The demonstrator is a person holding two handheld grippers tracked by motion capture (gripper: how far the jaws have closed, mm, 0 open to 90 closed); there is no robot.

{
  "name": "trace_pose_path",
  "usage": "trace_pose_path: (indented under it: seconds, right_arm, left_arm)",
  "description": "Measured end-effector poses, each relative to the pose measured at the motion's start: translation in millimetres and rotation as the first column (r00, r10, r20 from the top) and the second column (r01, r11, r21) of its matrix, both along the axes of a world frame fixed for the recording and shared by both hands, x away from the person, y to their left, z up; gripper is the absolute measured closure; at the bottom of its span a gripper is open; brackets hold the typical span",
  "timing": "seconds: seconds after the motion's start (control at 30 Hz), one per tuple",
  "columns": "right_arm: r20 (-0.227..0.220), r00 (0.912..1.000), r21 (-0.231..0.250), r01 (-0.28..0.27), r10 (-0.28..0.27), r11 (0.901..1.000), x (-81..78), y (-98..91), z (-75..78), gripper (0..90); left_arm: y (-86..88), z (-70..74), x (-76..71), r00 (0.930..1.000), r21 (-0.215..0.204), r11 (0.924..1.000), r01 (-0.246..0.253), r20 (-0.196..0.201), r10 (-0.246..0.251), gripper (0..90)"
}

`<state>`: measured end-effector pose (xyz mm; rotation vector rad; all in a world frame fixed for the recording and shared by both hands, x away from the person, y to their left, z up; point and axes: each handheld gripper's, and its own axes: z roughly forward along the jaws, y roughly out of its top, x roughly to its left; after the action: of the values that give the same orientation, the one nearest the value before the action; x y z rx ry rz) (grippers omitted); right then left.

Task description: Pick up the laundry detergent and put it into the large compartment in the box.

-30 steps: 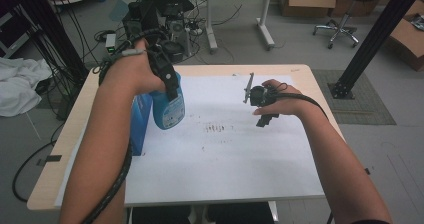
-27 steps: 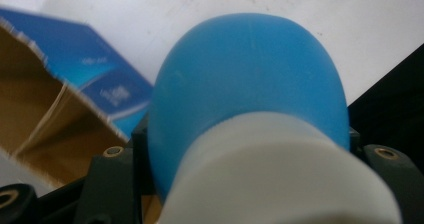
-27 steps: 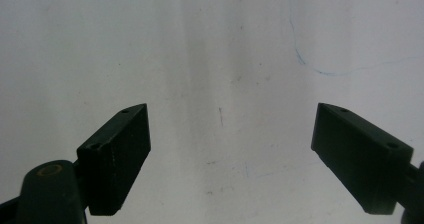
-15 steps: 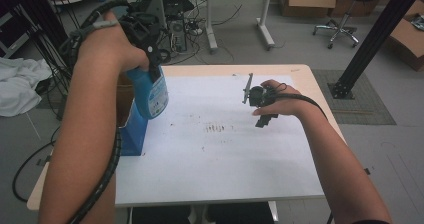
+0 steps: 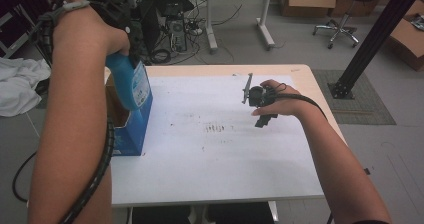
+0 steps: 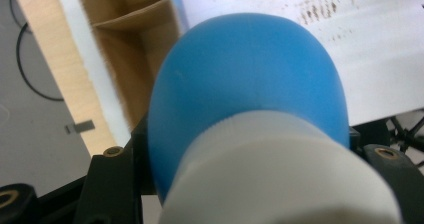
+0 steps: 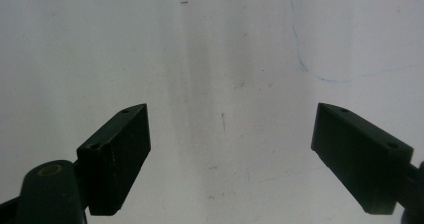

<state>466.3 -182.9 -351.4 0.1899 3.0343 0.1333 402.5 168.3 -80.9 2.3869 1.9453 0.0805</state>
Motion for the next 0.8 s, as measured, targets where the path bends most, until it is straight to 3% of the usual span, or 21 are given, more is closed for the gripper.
trace_pose_path:
  seconds: [0.1,0.3,0.53,0.8]
  right_arm:
    - [0.002,1.0000,0.003,0.002,-0.002,1.0000,-0.1,-0.1,0.5,16.1]
    - [0.000,1.0000,0.006,0.003,-0.003,1.0000,0.1,-0.6,0.7,16.1]
    - [-0.001,1.0000,0.001,0.001,-0.001,1.0000,1.1,-0.7,0.7,16.0]
    - [-0.001,1.0000,-0.002,0.006,-0.006,1.0000,0.3,0.2,1.2,16.1]
  left_arm:
    - [13.8,3.1,-0.9,0.9985,0.005,0.9985,-0.055,0.004,0.055,39.5]
    - [31.9,10.2,-3.8,0.9946,0.004,0.9949,-0.101,0.025,0.101,39.5]
    - [49.8,14.0,-5.3,0.9908,0.003,0.9917,-0.128,0.044,0.128,39.5]
    - [63.0,0.6,-2.0,0.9896,0.005,0.9907,-0.136,0.047,0.136,39.5]
